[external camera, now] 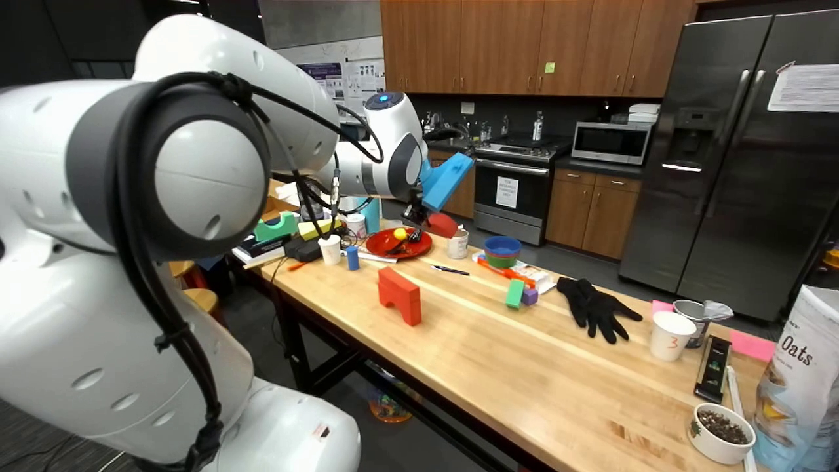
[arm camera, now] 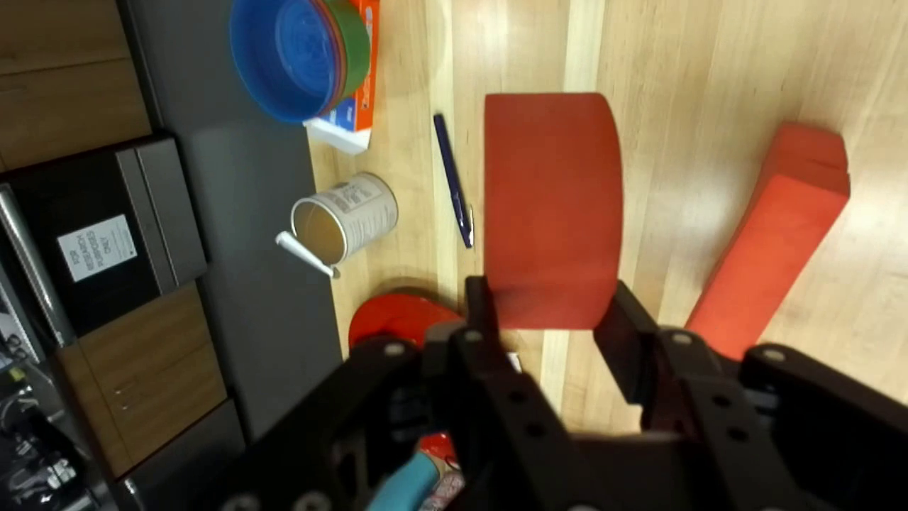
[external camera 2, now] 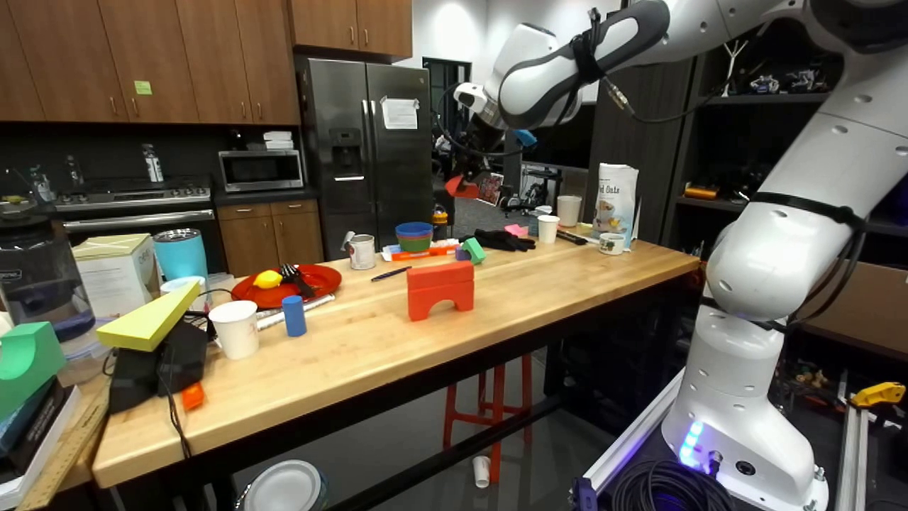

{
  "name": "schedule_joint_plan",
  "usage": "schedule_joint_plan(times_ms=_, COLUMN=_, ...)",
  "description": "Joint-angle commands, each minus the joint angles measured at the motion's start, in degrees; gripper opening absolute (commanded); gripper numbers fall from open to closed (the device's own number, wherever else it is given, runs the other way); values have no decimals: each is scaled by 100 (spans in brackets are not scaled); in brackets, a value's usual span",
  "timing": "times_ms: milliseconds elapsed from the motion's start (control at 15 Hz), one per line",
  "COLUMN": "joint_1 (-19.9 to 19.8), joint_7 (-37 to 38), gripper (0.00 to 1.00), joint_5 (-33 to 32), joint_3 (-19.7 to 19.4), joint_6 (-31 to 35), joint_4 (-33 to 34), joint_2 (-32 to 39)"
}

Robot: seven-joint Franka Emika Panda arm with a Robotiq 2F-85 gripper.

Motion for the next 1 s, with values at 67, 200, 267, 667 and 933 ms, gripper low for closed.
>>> schedule_joint_plan(times_ms=67, joint_1=555, joint_7=-557, gripper=15, joint_5=868, joint_3=-133, joint_6=-264, joint_4=261, joint_2=187)
schedule_joint_plan(times_ms=200, joint_1=697, joint_7=-779, gripper=15, joint_5=1255, joint_3=-128, joint_6=-443, joint_4=271, joint_2=197)
schedule_joint_plan(times_ms=267, joint_1=732, joint_7=-888, gripper=15, joint_5=1417, joint_3=-125, joint_6=-587, joint_4=305, joint_2=194)
schedule_joint_plan(times_ms=667, joint_1=689, joint_7=-1604, gripper=15, joint_5=2008, joint_3=-116, joint_6=-1842, joint_4=818, joint_2=283)
schedule_joint_plan(times_ms=933, joint_1=557, joint_7=-2227, gripper=15, joint_5=2264, joint_3=-159, joint_6=-2643, joint_4=1446, joint_2=604)
